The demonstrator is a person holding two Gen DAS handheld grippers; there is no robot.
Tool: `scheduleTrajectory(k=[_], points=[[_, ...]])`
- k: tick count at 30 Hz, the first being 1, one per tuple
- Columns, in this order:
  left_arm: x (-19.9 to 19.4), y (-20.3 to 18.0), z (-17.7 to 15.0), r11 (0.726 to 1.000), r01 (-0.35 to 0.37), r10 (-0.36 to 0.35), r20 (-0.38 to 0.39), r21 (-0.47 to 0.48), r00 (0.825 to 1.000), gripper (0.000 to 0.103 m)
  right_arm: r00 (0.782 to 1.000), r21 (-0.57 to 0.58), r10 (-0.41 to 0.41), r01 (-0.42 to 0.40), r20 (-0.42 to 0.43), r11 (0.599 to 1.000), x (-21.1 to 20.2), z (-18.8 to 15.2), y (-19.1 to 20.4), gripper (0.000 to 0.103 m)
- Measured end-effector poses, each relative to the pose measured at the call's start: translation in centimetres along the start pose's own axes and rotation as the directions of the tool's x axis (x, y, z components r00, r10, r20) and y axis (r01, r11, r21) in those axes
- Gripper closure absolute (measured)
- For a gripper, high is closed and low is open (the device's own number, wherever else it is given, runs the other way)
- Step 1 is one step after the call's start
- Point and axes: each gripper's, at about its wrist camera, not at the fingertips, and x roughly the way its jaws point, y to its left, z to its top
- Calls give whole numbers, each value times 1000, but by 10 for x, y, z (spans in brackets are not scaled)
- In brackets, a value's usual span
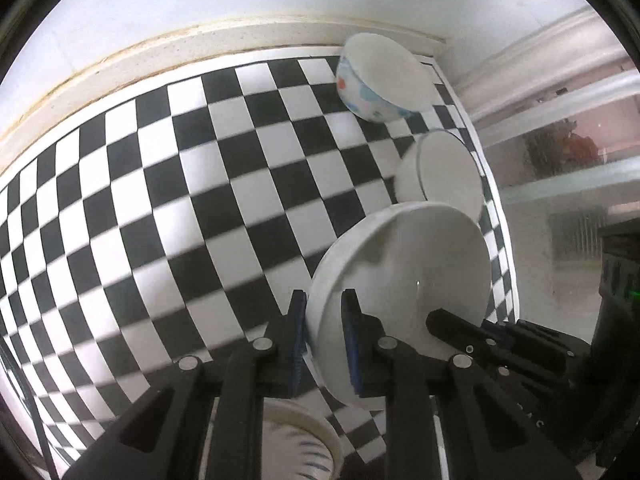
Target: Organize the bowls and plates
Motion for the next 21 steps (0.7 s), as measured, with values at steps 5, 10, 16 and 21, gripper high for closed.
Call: scheduleTrajectory(k=[5, 10, 16, 21], points=[[-3, -17, -32, 1000, -1, 1, 19, -16, 1000, 87, 999, -45, 35, -36, -6, 998, -13, -31, -17, 90], [8, -35, -64, 998, -18, 18, 11, -56, 1000, 87, 998, -89, 52, -56, -42, 995, -21, -58, -44, 90], [30, -52, -83, 991, -49, 50, 4, -126, 999, 88, 990, -142, 70, -87, -123, 986, -10, -65, -74, 90], [47, -58, -94, 981, -74, 73, -10, -181, 997, 87, 980, -207, 68, -107, -188, 972, 6, -63, -90, 90]])
